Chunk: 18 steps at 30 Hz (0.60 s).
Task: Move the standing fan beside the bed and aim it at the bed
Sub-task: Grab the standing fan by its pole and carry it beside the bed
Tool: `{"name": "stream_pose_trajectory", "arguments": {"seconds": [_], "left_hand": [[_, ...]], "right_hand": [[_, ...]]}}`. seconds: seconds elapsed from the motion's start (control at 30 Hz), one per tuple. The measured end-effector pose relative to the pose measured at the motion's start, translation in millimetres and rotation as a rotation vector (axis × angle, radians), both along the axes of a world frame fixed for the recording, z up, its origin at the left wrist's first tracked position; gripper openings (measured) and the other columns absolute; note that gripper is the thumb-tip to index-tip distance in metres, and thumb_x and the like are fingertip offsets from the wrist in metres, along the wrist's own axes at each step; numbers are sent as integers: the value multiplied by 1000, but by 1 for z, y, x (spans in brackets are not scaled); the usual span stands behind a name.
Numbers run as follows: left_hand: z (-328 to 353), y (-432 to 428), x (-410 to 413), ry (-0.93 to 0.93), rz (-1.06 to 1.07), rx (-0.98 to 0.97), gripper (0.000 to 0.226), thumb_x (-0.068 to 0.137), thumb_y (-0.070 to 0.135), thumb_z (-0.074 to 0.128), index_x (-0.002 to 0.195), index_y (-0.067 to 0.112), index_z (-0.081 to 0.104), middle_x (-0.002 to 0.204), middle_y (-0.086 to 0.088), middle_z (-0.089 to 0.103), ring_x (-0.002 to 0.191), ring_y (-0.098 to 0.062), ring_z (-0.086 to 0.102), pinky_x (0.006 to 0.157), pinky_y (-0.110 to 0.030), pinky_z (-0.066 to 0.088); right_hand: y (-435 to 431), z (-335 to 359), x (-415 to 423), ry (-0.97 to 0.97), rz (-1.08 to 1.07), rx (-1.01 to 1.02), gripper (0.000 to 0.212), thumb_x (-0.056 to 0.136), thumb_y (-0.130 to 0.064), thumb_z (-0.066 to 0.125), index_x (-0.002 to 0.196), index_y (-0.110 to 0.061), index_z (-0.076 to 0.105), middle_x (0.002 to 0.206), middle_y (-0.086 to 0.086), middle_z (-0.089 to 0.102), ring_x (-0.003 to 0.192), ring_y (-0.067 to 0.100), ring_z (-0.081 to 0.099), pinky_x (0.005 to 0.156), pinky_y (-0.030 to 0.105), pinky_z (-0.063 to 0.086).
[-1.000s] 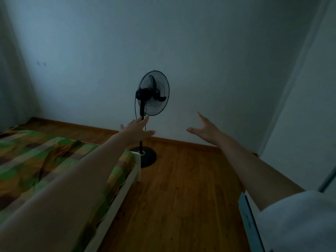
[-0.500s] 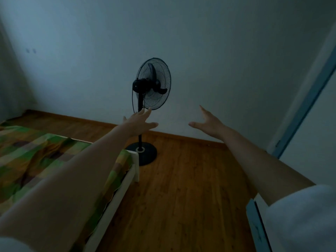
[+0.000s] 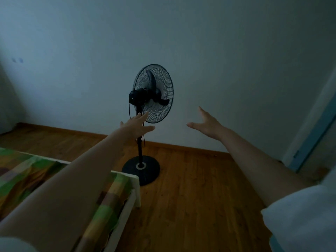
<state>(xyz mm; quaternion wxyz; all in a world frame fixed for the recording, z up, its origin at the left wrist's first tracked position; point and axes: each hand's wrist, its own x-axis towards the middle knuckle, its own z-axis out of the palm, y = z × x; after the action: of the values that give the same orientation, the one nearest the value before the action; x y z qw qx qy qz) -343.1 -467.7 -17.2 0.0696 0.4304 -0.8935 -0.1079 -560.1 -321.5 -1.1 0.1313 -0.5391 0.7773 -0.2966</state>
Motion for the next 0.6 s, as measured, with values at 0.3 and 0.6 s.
{"name": "stream_pose_trajectory", "arguments": {"seconds": [0.3, 0.6], "left_hand": [[-17, -107, -61, 3, 46, 26, 74, 87, 61, 34, 146, 32, 0, 158, -6, 2, 144, -32, 10, 110, -62, 2], [-9, -210, -135, 30, 166, 77, 75, 88, 57, 36, 147, 28, -1, 158, -7, 1, 143, -33, 10, 112, -63, 5]], "right_hand": [[-117, -11, -71, -35, 27, 8, 98, 81, -52, 59, 150, -17, -1, 160, 6, 6, 146, 24, 10, 119, 50, 13], [-257, -3, -163, -73, 138, -29, 95, 83, -45, 61, 150, -13, 2, 160, 7, 6, 146, 21, 9, 117, 37, 13]]}}
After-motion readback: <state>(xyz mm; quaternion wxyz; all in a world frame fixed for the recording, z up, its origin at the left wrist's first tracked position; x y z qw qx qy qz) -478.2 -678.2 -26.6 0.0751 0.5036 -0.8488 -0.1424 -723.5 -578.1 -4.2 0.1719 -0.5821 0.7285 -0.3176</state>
